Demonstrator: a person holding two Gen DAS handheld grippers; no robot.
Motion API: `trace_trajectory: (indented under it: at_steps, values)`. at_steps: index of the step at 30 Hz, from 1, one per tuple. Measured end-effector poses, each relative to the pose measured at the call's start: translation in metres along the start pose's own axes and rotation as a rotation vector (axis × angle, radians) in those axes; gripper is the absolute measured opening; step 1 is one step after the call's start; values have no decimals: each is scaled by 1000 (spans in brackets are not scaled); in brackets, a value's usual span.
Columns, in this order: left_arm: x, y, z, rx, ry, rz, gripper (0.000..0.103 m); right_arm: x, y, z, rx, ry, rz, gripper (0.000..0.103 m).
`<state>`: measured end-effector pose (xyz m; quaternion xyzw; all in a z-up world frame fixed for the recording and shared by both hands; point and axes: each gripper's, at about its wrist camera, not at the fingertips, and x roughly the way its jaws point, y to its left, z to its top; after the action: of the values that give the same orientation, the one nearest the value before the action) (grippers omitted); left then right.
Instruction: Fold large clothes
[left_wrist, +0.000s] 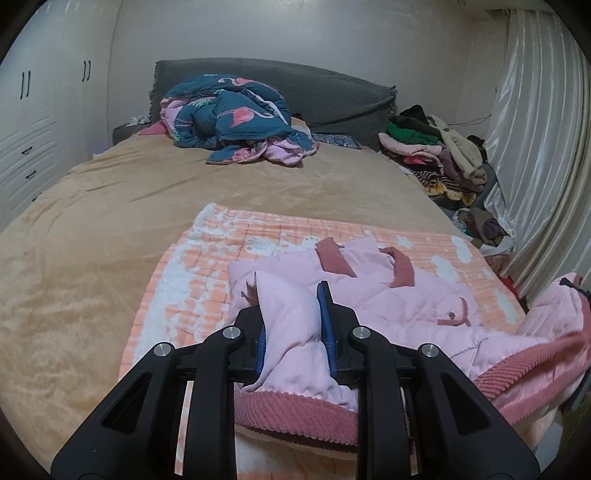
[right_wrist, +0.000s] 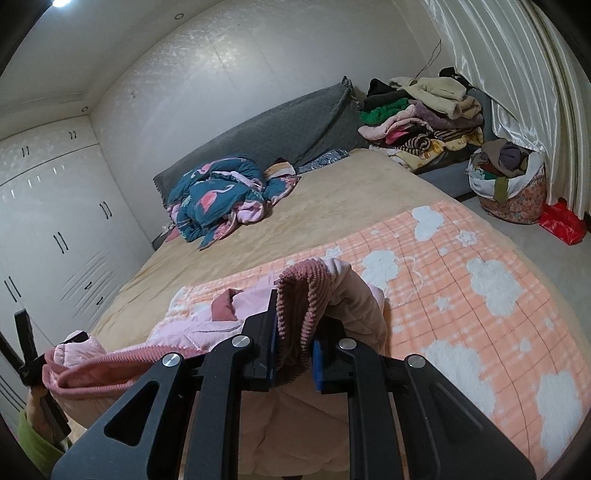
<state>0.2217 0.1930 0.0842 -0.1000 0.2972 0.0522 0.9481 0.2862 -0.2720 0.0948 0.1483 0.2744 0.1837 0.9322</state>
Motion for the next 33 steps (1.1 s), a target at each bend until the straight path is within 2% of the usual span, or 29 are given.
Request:
trace_trajectory:
  at_steps: [8,13,15,19,20,23,27,30,33]
  values:
    - [23,3,10,-19,-10,31,19,44,-5,15,-13,20,-60,13]
    - [31,12,12,-67,-14,13,24,70,-11,18,-6,40,-90,13]
    - [34,14,13,-90,-15,3,30,80,-13,18,-2,50,-108,13]
    - [31,14,15,-122,-44,-16,57,100,-20,19,10,67,-142,13]
    - [29,14,16,-135,-56,-17,60,106,-22,19,18,74,-147,13]
    - [22,16,15,-173,-97,-23,68,121,-26,18,23,91,-166,13]
    - [9,19,16,-172,-180,17,74,136,-26,16,6,113,-186,14]
    - [13,26,14,-169,-173,39,75,149,-27,15,4,124,-199,14]
    - [32,38,2,-171,-120,78,75,157,-29,13,21,133,-194,24]
